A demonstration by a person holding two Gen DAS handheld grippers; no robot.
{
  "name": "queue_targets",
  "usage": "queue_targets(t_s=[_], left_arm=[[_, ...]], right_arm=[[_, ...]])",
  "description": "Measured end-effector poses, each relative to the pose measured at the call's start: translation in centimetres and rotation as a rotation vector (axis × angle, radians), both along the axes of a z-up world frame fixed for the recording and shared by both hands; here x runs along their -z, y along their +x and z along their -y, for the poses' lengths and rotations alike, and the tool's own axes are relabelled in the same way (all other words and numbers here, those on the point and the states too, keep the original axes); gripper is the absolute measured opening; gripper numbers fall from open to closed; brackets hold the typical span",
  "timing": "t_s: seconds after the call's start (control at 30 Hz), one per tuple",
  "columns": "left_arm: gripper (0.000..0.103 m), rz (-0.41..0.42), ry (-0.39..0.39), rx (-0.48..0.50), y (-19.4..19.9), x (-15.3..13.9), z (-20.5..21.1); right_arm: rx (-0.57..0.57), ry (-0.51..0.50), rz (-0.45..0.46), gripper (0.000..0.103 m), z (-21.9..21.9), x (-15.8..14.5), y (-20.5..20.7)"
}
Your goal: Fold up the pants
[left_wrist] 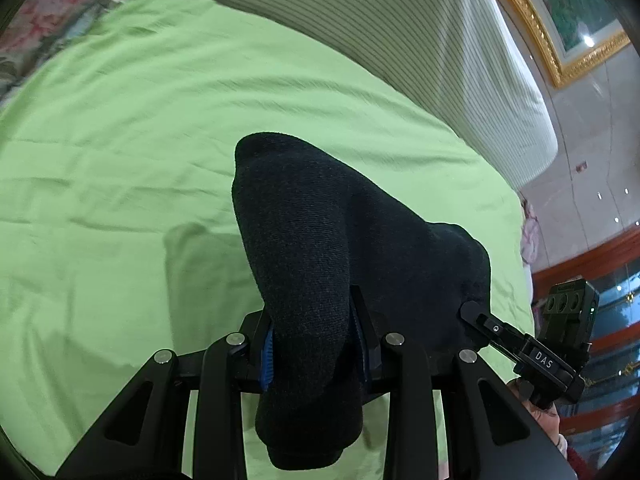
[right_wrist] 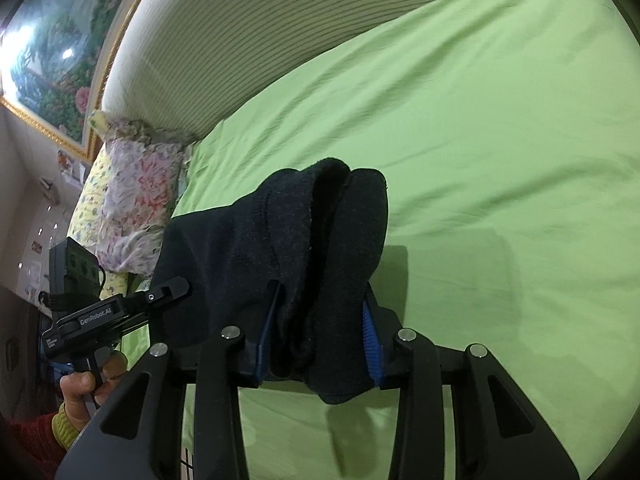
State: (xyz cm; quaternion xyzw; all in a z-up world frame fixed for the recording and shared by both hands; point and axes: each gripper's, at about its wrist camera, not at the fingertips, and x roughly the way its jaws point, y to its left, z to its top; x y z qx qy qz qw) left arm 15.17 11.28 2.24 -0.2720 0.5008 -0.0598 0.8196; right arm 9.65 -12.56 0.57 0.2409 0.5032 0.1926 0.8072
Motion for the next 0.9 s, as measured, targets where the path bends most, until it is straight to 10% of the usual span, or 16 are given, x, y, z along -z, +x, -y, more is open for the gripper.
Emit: queue_targets(t_s=[0.9], left_arm=[[0.031, 0.018, 0.037, -0.183, 2.8, 1.1, -11.0]], right_arm=[[-0.181, -0.045, 0.024, 0.039, -10.8, 1.4, 9.0]])
